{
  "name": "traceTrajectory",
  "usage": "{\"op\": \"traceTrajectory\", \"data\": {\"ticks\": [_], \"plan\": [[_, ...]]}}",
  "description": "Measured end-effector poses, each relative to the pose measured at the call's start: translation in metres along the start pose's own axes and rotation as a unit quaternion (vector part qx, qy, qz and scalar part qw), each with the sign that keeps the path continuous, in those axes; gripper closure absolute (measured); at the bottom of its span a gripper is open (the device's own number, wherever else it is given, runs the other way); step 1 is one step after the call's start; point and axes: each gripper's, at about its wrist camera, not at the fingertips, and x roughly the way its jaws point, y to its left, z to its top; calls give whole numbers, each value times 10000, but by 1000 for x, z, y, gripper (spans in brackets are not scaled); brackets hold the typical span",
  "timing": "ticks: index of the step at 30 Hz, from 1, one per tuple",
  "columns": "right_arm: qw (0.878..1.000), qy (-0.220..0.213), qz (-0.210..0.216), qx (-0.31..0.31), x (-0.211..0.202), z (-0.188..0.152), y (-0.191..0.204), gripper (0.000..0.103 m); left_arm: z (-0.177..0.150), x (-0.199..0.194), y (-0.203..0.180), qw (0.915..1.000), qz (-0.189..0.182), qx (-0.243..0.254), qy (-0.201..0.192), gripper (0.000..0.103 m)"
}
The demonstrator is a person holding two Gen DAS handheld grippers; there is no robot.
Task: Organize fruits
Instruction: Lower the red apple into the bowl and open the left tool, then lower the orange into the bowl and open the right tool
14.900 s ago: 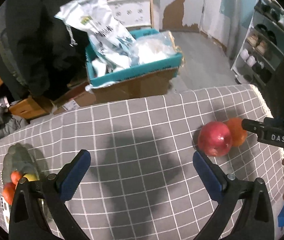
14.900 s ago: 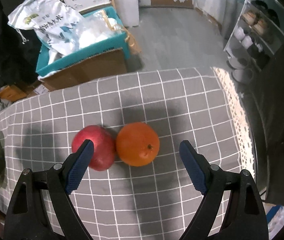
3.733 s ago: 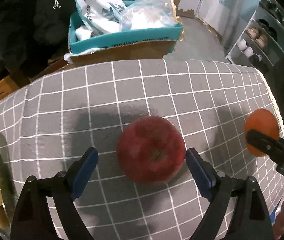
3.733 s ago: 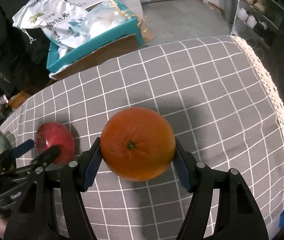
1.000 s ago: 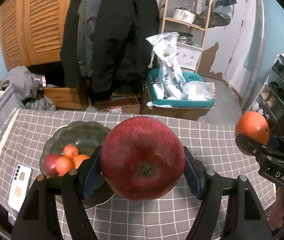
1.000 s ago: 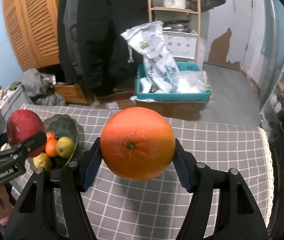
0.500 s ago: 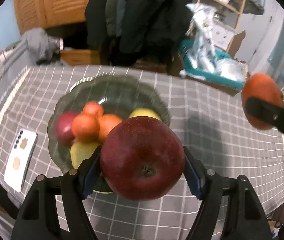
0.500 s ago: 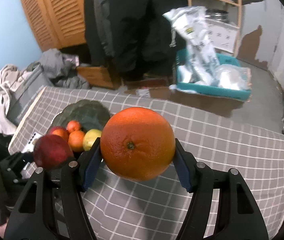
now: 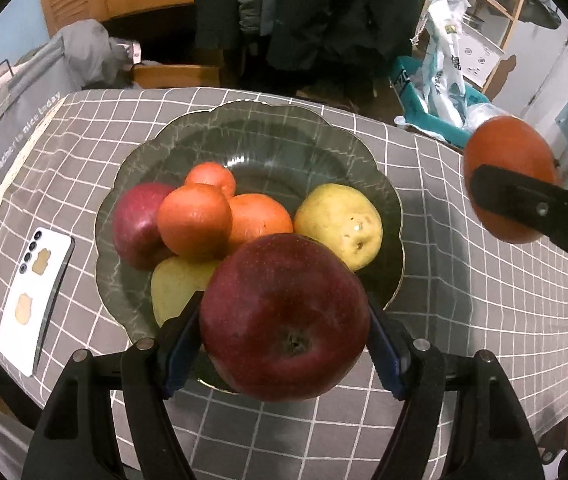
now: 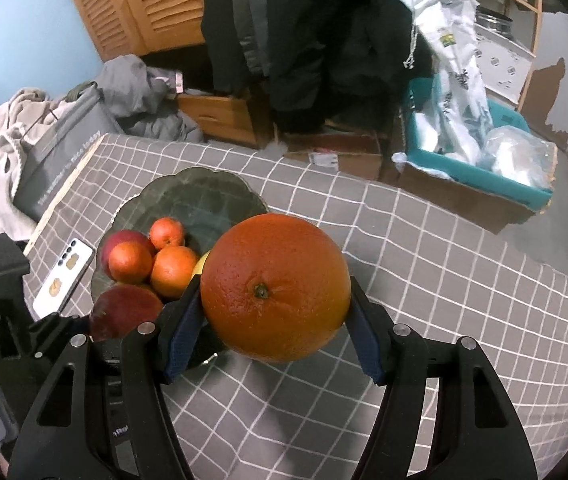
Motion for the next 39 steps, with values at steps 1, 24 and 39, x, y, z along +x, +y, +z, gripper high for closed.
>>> {"op": "traceTrajectory", "data": {"ticks": [1,24,39], "plan": [[10000,24,7,-10,2,0,1,36,1,1,-1,10000,26,23,3,28],[9954,768,565,7,66,40,21,35,14,-41,69,9949,28,-953,-330,16],[9932,865,771,-91,87,67,51,27,20,-58,94,9910,543,-1083,-565,16]]}}
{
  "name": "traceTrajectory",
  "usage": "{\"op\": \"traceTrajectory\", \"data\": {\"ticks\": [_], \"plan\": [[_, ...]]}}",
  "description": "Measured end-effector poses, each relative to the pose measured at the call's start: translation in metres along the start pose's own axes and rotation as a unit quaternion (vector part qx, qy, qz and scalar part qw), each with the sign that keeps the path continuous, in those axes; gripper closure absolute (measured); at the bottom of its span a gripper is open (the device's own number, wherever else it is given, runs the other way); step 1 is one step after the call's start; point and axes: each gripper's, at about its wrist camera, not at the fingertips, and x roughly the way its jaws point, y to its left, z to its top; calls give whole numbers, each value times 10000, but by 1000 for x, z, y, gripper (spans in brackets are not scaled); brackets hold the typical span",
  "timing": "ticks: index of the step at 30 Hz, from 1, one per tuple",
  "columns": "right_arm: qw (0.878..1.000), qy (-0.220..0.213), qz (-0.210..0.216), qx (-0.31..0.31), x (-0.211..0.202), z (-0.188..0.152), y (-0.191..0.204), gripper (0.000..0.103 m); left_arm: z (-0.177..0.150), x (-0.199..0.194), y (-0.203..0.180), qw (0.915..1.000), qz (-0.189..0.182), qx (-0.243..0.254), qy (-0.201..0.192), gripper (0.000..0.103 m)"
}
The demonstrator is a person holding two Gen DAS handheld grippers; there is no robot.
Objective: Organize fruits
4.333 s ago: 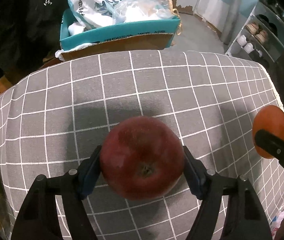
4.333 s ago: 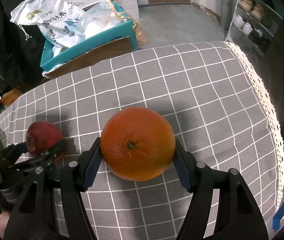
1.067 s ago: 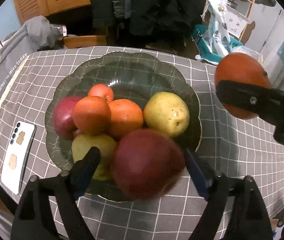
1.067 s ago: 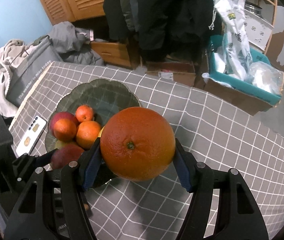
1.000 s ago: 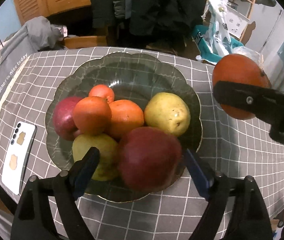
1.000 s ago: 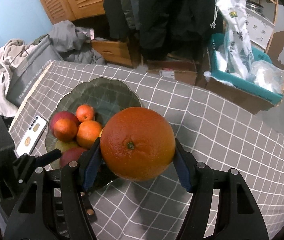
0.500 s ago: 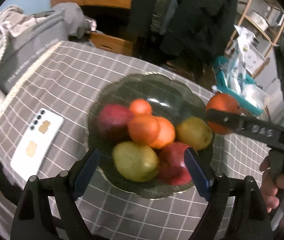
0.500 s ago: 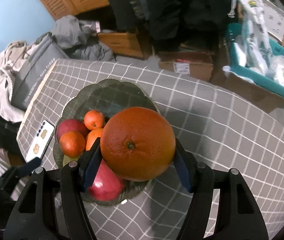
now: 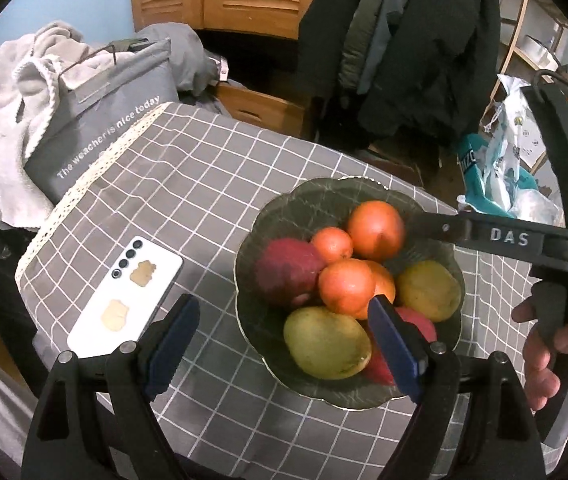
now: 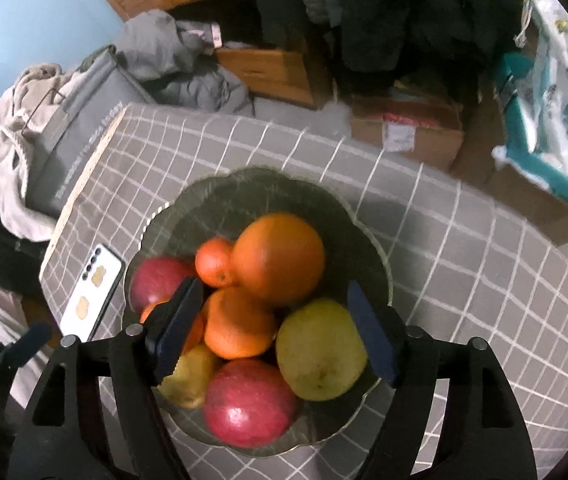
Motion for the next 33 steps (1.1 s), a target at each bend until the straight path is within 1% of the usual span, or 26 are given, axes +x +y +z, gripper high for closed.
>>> {"op": "traceTrajectory", "data": {"ticks": [5,8,9,12,16,18,21,25,29,33], "plan": [[9998,-179,-38,-9,-19,-1,1,27,6,-15,0,9998,-28,-27,-169,16],[9989,-424,-175,6,-42,-6,1,27,9,-27,-2,9995,-77,-4,-304,16],[9985,-499,-227,6,-49,-7,2,27,11,-32,-3,9994,-89,10,-343,16],[9949,-821,-578,-54,-77,-13,5,27,15,-47,-9,9984,-105,97,-538,15],[9862,-1294,-1032,-100,-120,-26,7,27,19,-69,-20,9965,-151,209,-796,12],[9821,-1497,-1137,-78,-139,-34,7,27,20,-78,-26,9953,-164,280,-910,12],[9746,-1810,-1321,2,-169,-47,7,26,20,-95,-36,9925,-205,437,-1119,5],[9653,-2151,-1480,107,-205,-63,7,26,19,-117,-46,9879,-248,591,-1409,1],[9526,-2467,-1777,111,-240,-82,8,26,19,-136,-55,9835,-364,743,-1608,0],[9458,-2653,-1867,169,-265,-100,4,25,17,-152,-62,9800,-483,834,-1739,0]]}}
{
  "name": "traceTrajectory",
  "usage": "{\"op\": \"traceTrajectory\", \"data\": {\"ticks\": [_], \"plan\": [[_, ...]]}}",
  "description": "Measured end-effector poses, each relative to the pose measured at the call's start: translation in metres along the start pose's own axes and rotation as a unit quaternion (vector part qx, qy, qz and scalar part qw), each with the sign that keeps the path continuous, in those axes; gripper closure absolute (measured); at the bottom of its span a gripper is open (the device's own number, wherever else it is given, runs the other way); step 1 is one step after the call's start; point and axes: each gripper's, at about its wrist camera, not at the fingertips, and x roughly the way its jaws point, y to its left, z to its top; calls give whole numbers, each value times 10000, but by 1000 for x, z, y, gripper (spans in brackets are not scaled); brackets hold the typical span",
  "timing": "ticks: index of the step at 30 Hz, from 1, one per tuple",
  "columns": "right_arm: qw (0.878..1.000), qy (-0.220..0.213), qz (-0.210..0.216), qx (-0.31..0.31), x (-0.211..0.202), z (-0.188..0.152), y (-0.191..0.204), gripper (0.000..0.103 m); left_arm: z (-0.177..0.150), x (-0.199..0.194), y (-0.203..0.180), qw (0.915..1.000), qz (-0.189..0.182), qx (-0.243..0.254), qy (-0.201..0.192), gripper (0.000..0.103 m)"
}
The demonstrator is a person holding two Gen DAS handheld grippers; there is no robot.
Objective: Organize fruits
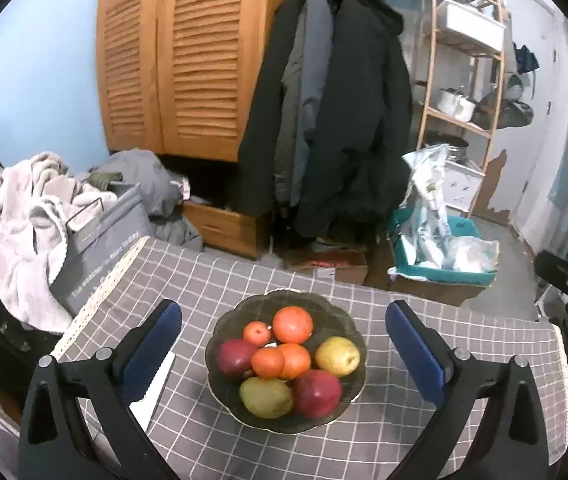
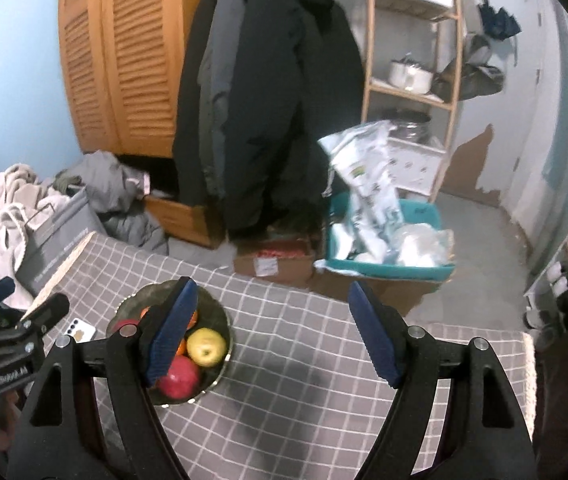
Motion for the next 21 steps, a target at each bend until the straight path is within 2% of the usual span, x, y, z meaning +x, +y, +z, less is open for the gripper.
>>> {"op": "traceTrajectory", "data": {"ticks": [5,17,21], "plan": [[9996,-216,-100,163,-25,-6,-17,25,6,-16,-11,9998,-106,99,-167,0],[9942,-758,-729,-239,-65,-20,-25,25,15,-42,-34,9983,-213,336,-435,0],[9927,-906,-755,-238,-74,-21,-29,25,17,-47,-42,9975,-244,450,-488,0]]}}
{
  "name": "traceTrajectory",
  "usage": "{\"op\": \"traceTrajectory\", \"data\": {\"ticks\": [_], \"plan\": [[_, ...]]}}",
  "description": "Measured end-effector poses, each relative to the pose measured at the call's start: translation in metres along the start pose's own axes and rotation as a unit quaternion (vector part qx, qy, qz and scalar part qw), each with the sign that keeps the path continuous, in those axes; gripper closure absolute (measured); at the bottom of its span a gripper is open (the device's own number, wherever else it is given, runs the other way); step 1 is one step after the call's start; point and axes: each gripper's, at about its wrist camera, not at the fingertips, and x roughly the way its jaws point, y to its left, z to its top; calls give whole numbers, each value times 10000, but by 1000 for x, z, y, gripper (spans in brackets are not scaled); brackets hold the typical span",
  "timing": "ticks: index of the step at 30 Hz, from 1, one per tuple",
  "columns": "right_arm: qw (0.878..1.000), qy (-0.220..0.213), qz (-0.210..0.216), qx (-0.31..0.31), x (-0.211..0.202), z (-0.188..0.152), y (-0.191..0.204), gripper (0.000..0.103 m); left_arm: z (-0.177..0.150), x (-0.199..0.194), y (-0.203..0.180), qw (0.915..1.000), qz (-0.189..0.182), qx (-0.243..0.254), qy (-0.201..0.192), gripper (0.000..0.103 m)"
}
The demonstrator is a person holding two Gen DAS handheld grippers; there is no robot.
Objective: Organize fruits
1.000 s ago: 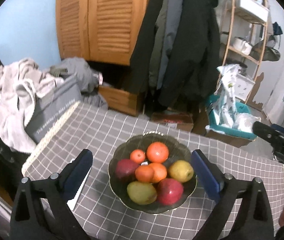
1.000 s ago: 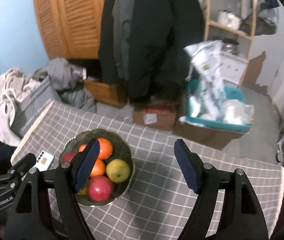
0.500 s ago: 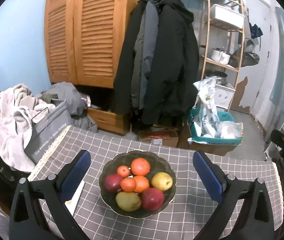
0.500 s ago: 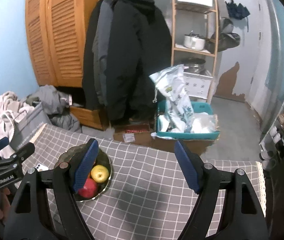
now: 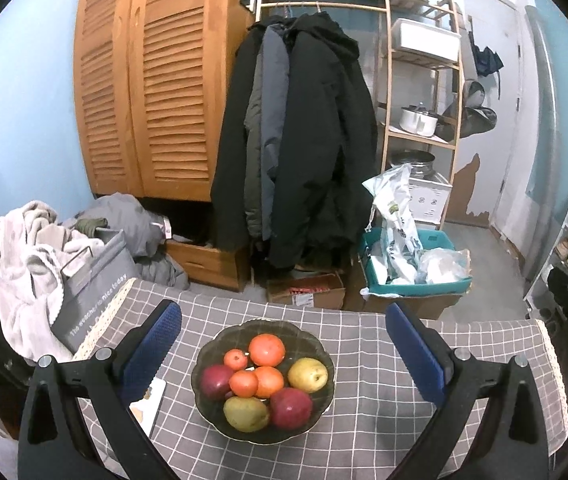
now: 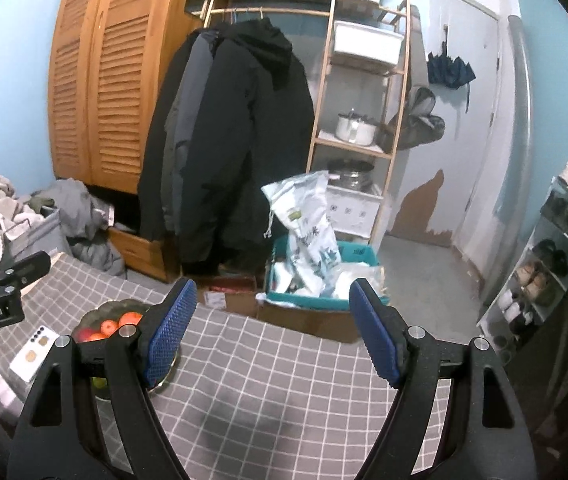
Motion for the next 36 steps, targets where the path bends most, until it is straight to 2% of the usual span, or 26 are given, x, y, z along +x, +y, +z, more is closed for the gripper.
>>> {"op": "traceTrajectory", "data": {"ticks": [9,16,20,30,36], "plan": [[9999,-13,12,127,-2,-5,-9,25,5,-9,-6,9999,-59,-33,-82,0],[9997,15,18,227,-2,-8,-15,25,7,-16,-17,9997,-84,120,-211,0],[9996,-45,-4,278,-5,-8,-20,25,8,-20,-21,9992,-200,112,-312,0],[9994,-30,-22,352,-6,-10,-26,25,8,-16,-23,9992,-347,9,-187,0],[9994,-33,-30,350,-6,-9,-26,25,7,-14,-24,9996,-243,-38,-111,0]]}}
